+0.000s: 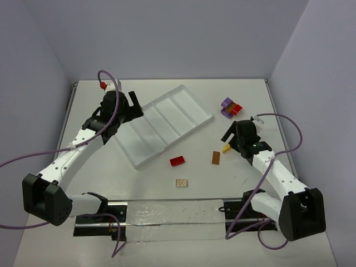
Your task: Sort the legos into containers by color
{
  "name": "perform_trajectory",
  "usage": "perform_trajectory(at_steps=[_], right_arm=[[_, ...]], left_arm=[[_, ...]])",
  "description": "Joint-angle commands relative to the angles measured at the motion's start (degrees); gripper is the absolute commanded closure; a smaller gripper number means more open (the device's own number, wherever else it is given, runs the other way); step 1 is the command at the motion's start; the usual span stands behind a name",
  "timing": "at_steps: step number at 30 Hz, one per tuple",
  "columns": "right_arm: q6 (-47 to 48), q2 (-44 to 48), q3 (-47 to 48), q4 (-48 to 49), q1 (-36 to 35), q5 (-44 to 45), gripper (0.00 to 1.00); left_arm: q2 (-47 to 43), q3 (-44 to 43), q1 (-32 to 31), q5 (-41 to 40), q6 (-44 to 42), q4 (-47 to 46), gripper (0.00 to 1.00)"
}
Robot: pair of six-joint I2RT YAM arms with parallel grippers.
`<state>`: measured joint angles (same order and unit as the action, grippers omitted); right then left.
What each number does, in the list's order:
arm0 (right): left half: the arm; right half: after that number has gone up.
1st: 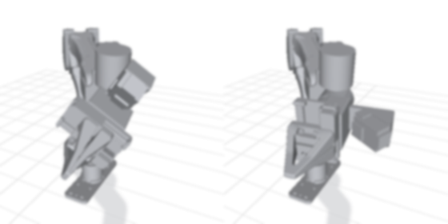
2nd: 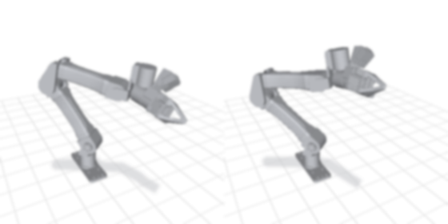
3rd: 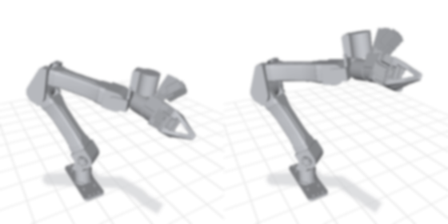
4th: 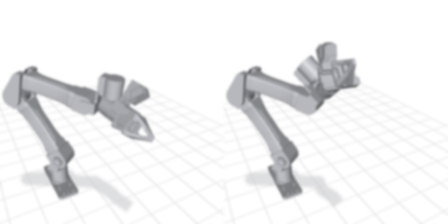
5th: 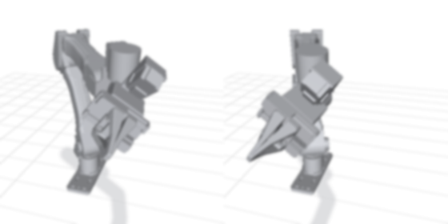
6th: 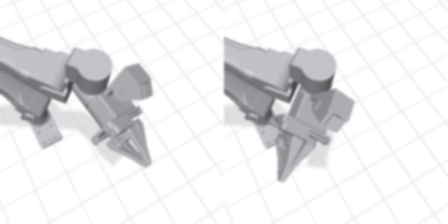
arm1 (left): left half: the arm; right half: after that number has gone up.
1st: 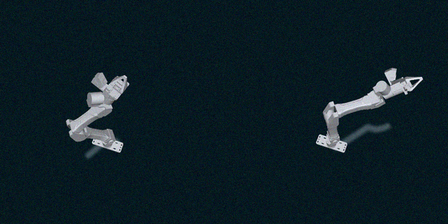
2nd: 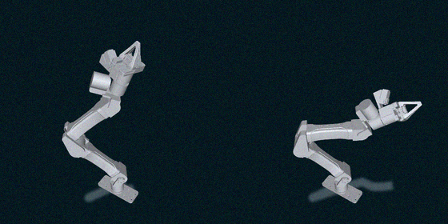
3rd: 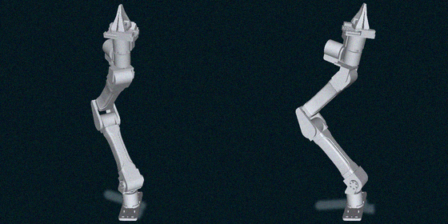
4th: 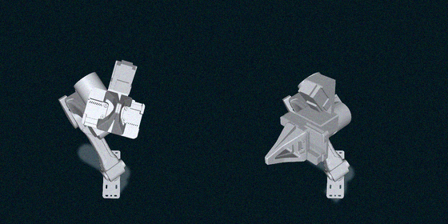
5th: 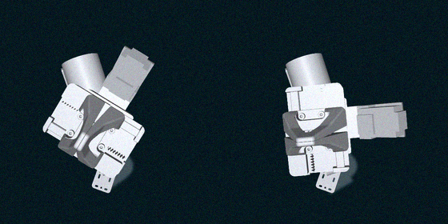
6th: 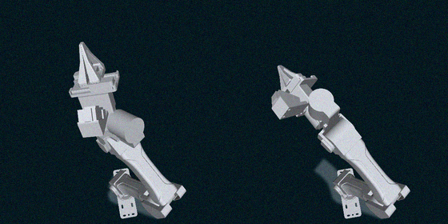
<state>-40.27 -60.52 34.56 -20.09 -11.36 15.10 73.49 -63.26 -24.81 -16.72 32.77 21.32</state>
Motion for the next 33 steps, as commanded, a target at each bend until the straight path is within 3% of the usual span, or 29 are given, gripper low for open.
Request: perform_trajectory(at_steps=[1,17,23,25,29,31,33], right_arm=[[-2.3,-2.5,-1.2,3.0,1.6,-1.0,0.08],[-5.8,-11.9,1.2,5.0,1.5,0.0,0.33],[-5.4,-15.0,2.7,6.0,0.9,0.0,0.53],[-5.1,-15.2,2.7,6.2,0.5,-0.3,0.66],[-4.5,-14.5,3.6,5.4,-1.6,0.4,0.75],[-4.0,-13.7,4.5,4.5,-2.8,1.1,0.85],[-3.6,-13.0,5.1,3.7,-4.0,1.6,0.87]], left_arm=[[-2.6,-2.8,-0.3,-1.2,-0.9,0.4,0.01],[-2.2,0.2,-0.9,2.6,-1.9,-0.2,0.01],[-2.1,1.1,-1.5,0.4,-2.8,0.4,0.01],[-2.2,0.9,-1.5,0.2,-2.9,0.8,0.01],[-3.4,1.0,-1.5,-0.3,-2.7,1.4,0.01],[-4.1,1.5,-1.5,-0.5,-2.5,1.4,0.01],[-4.6,1.8,-1.5,-0.6,-2.2,1.5,0.01]])
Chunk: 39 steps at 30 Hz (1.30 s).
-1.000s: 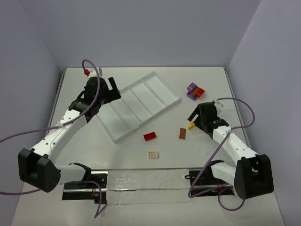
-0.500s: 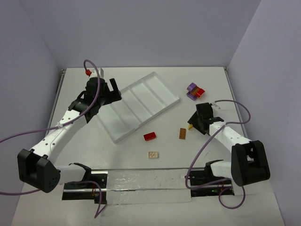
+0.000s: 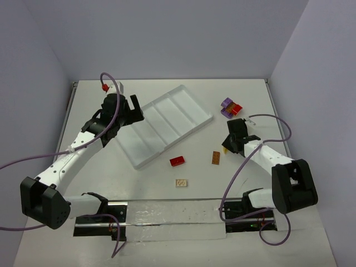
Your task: Sort the legos into containers by color
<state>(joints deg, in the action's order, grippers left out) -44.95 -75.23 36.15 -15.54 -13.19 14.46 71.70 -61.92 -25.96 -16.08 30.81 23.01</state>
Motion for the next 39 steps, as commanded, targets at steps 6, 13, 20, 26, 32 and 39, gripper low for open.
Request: perform_trajectory(at_steps=[6,13,20,26,32,39], right_arm=[[2.4,4.8,6.0,-2.8,-4.5,2.4,0.96],[7.8,3.6,13.7,0.1,-7.6,-1.9,1.0],[9.8,-9.4,28.3,0.9,-8.3,-3.0,1.0],[10.6,-22.2,41.8,0.8,-8.4,-3.2,1.0],[9.5,-35.5,56.3,-2.1,-8.4,-5.1,0.97],[8.9,-44.4,64.9,-3.5,-8.4,-8.4,0.7]], left_arm=[[-3.9,0.8,-0.3,-1.6,0.2,0.1,0.01],[-2.8,-0.9,-0.3,-7.4,3.7,6.5,0.01],[-1.3,-4.2,-0.3,-7.3,5.4,13.6,0.01],[-4.7,-2.9,-0.3,-9.3,4.5,14.0,0.01],[-4.8,-4.0,-0.3,-8.5,3.9,16.4,0.01],[-6.0,-4.3,-0.3,-8.7,4.2,17.7,0.01]])
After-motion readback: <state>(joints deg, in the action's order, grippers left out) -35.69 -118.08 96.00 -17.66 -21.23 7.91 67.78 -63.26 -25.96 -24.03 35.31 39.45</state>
